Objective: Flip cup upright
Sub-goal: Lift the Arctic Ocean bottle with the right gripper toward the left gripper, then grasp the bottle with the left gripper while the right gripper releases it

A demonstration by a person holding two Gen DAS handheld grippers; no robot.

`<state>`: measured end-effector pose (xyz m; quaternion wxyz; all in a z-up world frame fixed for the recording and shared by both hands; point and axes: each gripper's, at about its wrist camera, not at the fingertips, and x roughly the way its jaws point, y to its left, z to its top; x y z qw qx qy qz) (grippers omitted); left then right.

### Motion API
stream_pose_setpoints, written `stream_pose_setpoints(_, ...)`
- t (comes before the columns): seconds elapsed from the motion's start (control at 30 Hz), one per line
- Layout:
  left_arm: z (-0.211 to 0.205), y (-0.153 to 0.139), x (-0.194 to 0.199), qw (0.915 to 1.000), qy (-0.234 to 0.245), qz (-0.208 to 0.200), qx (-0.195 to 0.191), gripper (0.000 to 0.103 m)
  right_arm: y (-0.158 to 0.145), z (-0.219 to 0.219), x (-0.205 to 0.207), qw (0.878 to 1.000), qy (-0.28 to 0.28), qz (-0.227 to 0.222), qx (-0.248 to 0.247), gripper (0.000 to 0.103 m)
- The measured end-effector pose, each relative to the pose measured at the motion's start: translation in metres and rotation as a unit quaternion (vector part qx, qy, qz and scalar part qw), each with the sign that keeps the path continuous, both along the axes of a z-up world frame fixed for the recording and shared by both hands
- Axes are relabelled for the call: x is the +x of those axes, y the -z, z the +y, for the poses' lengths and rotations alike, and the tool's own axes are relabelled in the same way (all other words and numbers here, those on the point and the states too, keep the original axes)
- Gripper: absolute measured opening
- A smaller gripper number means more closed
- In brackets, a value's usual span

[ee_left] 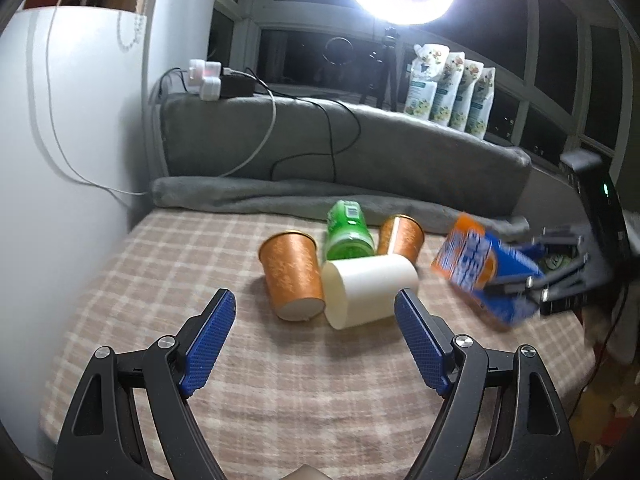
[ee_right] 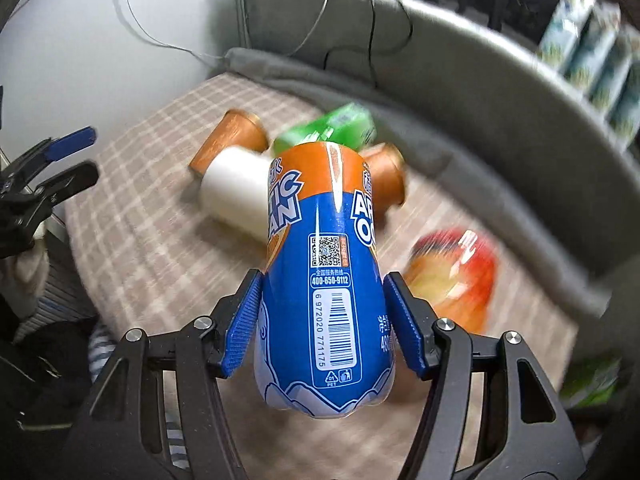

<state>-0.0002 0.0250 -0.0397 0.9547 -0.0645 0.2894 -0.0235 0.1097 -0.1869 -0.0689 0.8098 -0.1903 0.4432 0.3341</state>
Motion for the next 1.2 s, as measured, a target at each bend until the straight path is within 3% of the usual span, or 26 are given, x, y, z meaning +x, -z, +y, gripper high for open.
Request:
stream_pose_setpoints(0.3, -0.02, 0.01, 0.007, 0.9974, 0.049, 0.039, -0.035, 0.082, 0.058, -0.012, -0.009, 0.991, 0.083, 0.092, 0.056, 0.065)
stream_pose_setpoints(0.6, -0.035, 0.025, 0.022, 0.9848, 0.094, 0.099, -0.107, 0.082, 0.063, -0.017, -0.017, 0.986, 0.105, 0.097, 0.085, 0.067)
stream_pose_setpoints(0.67, -0.039, 0.028, 0.027, 0.9809, 0.103, 0.112, -0.122, 0.081, 0.06, -0.019, -0.02, 0.986, 0.108, 0.09, 0.092, 0.078)
stream_pose_setpoints(0.87, -0.047, 0.041, 0.047, 0.9556, 0.129, 0.168, -0.204, 0.081, 0.037, -0.048, -0.037, 0.978, 0.132, 0.069, 0.143, 0.082)
stream_pose_setpoints(1.07, -0.062, 0.059, 0.071, 0.9206, 0.133, 0.226, -0.289, 0.081, 0.021, -0.098, -0.058, 0.963, 0.198, 0.043, 0.179, 0.082)
stream_pose_setpoints(1.2, -0.07, 0.072, 0.083, 0.9127, 0.113, 0.251, -0.302, 0.081, 0.023, -0.122, -0.072, 0.954, 0.234, 0.032, 0.184, 0.082)
